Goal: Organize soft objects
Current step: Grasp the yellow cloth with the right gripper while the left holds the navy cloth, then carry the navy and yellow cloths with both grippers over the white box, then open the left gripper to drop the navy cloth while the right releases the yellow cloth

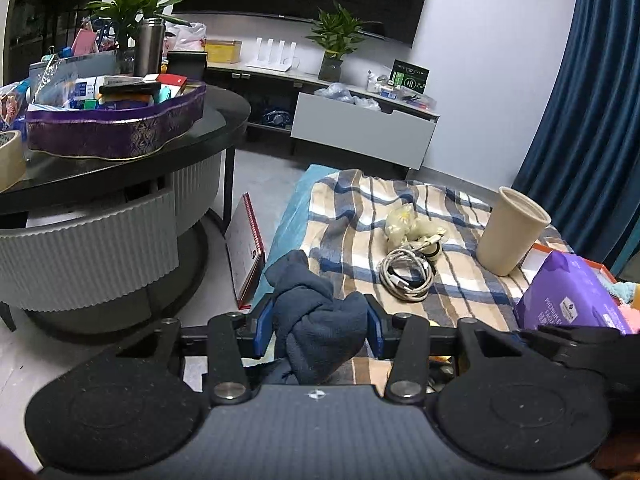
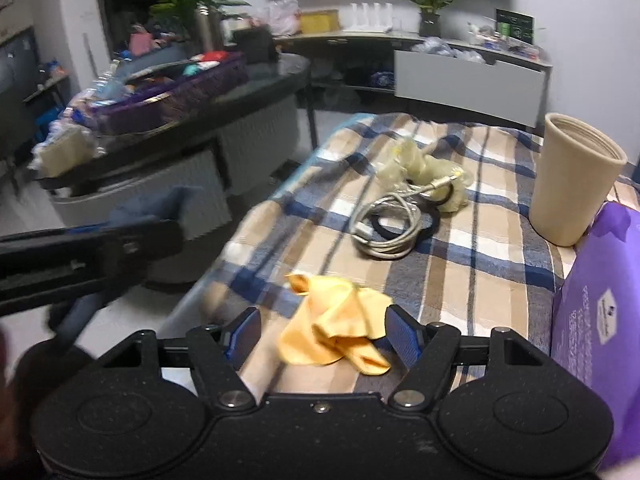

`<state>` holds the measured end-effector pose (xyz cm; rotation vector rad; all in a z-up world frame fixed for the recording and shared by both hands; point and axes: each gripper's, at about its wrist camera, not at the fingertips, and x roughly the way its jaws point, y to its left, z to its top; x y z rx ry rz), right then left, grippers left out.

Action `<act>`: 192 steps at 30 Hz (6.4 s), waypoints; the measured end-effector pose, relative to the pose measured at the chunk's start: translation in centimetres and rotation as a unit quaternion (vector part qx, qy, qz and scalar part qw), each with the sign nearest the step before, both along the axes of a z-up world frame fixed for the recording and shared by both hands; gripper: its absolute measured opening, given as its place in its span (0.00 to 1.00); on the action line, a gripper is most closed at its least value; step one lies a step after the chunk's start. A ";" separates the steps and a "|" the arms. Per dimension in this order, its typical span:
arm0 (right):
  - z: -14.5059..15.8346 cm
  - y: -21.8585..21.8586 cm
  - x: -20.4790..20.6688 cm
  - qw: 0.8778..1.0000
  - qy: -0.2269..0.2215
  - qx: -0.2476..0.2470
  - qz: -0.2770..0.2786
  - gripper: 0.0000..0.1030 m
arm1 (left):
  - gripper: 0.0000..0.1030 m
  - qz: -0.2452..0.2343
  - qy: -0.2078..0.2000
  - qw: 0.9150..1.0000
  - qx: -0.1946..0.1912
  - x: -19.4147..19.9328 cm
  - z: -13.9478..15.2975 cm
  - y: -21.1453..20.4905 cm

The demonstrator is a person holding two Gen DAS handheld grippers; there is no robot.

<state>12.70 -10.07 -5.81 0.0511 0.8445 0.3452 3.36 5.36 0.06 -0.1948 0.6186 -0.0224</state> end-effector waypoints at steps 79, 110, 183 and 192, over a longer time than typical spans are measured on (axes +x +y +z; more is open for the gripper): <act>12.5 -21.7 -5.5 0.973 -0.102 0.041 -0.203 0.29 | 0.45 -0.128 0.017 0.991 0.021 4.7 6.1 -17.0; 11.3 -25.6 -6.6 0.961 -0.094 0.043 -0.256 0.29 | 0.45 -0.181 0.025 0.983 0.021 4.6 5.5 -21.3; 7.7 -34.2 -3.3 0.951 -0.063 0.057 -0.296 0.31 | 0.46 -0.270 0.065 0.960 0.033 8.1 2.8 -31.8; 7.1 -35.3 -2.0 0.948 -0.067 0.073 -0.302 0.41 | 0.48 -0.270 0.080 0.959 0.022 9.8 2.2 -32.3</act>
